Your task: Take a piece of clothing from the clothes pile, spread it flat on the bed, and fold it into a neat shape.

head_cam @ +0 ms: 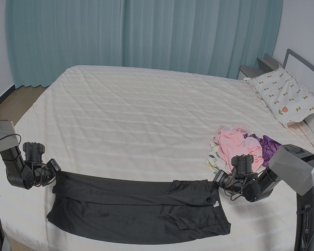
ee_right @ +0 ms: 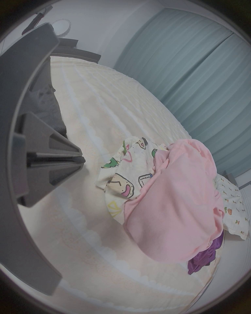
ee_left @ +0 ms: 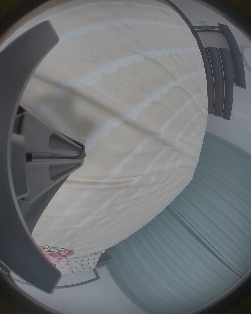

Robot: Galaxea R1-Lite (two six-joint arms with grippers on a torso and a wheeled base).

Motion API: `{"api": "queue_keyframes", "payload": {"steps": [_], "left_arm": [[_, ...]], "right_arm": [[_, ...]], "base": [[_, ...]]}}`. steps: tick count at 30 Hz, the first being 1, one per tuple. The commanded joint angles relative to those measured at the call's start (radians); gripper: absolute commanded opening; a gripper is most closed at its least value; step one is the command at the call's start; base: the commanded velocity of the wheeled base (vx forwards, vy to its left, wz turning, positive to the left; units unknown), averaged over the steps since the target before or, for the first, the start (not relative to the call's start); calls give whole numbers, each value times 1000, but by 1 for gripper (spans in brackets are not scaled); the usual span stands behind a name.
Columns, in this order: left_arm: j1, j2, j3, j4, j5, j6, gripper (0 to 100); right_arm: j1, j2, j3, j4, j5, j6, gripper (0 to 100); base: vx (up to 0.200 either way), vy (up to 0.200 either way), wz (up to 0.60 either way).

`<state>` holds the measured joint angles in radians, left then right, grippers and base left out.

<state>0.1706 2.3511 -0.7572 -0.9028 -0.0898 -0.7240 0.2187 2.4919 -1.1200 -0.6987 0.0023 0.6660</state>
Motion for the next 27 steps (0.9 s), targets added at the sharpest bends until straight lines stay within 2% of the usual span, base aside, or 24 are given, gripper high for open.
{"api": "queue_keyframes", "payload": {"steps": [1, 11, 12, 13, 15, 16, 18, 21, 27], "left_arm": [[-3, 10, -2, 2, -2, 2, 100], [0, -24, 33, 2, -8, -6, 100], [3, -49, 61, 1, -21, -6, 100], [3, -82, 102, 2, -73, -6, 100], [3, -107, 147, 2, -125, -2, 100], [3, -107, 147, 2, -125, -2, 100], [0, -118, 185, 2, -137, 12, 100], [-2, -107, 237, 4, -134, 106, 100], [-3, -107, 245, 4, -130, 124, 100]], "right_arm": [[5, 4, 5, -1, 1, 0, 100], [10, -64, 40, -4, 2, 27, 100], [13, -82, 57, -4, 2, 55, 100], [22, -104, 69, -2, 2, 95, 100], [28, -108, 80, -1, 1, 107, 100], [28, -108, 80, -1, 1, 107, 100], [30, -108, 97, -2, 1, 109, 100], [28, -108, 117, -2, 2, 115, 100], [28, -108, 123, -2, 2, 115, 100]], "base": [[0, 0, 0], [0, 0, 0], [0, 0, 0], [0, 0, 0], [0, 0, 0], [0, 0, 0], [0, 0, 0], [0, 0, 0], [0, 0, 0]]}}
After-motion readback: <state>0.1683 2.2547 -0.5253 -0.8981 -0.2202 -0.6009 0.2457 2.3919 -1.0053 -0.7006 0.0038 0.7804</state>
